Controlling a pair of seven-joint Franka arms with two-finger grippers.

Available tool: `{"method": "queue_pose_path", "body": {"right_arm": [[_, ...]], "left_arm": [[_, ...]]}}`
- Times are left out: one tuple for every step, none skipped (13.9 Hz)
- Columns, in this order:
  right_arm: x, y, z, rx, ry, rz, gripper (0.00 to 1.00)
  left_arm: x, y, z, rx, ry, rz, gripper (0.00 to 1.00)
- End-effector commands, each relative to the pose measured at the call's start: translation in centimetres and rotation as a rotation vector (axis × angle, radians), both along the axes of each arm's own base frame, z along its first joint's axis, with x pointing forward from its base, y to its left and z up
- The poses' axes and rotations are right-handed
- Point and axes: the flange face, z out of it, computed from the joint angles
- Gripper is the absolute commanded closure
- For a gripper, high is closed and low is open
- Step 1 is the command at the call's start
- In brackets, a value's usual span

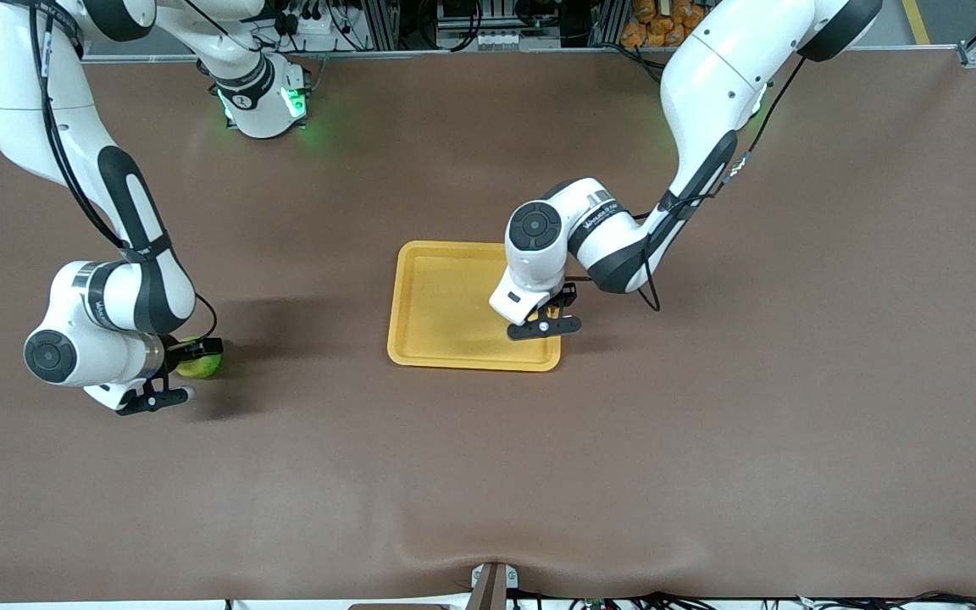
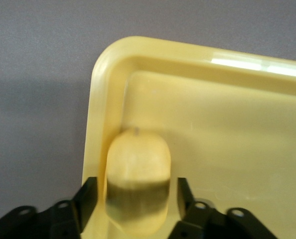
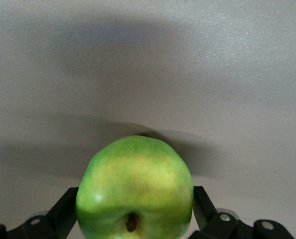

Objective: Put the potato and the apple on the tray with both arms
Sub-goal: 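Lower the potato onto the tray while the right gripper grasps the apple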

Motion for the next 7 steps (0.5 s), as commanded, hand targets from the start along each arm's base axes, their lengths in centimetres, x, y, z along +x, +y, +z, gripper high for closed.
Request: {"method": "queue_pose_path", "body": {"right_arm": [[1.0,0.4,2.0,0.004,-0.034,0.019,0.24],[1.4,0.8,3.2,0.004,-0.050,0.025,0.24],[1.6,1.4,4.5,0.004,-0.065,0.033,0.24],[1.6,2.2,5.8,0.006,-0.065,0.043,0.24],[1.6,3.3,7.1,0.006,-0.056,0.050,0.24],[1.4,4.5,8.2,0.009,-0.025,0.057,0.23],[1.4,5.8,8.7,0.016,-0.005,0.072,0.23]], "left_arm": [[0.1,-0.8,0.1,0.019,-0.026,0.009,0.00],[0.2,-0.7,0.1,0.019,-0.026,0.011,0.00],[0.2,-0.7,0.2,0.018,-0.026,0.014,0.00],[0.4,-0.7,0.6,0.015,-0.032,0.015,0.00],[0.6,-0.6,1.3,0.011,-0.041,0.019,0.00],[0.9,-0.4,2.3,0.006,-0.055,0.030,0.00],[1.3,-0.1,3.6,0.002,-0.069,0.045,0.00]]}}
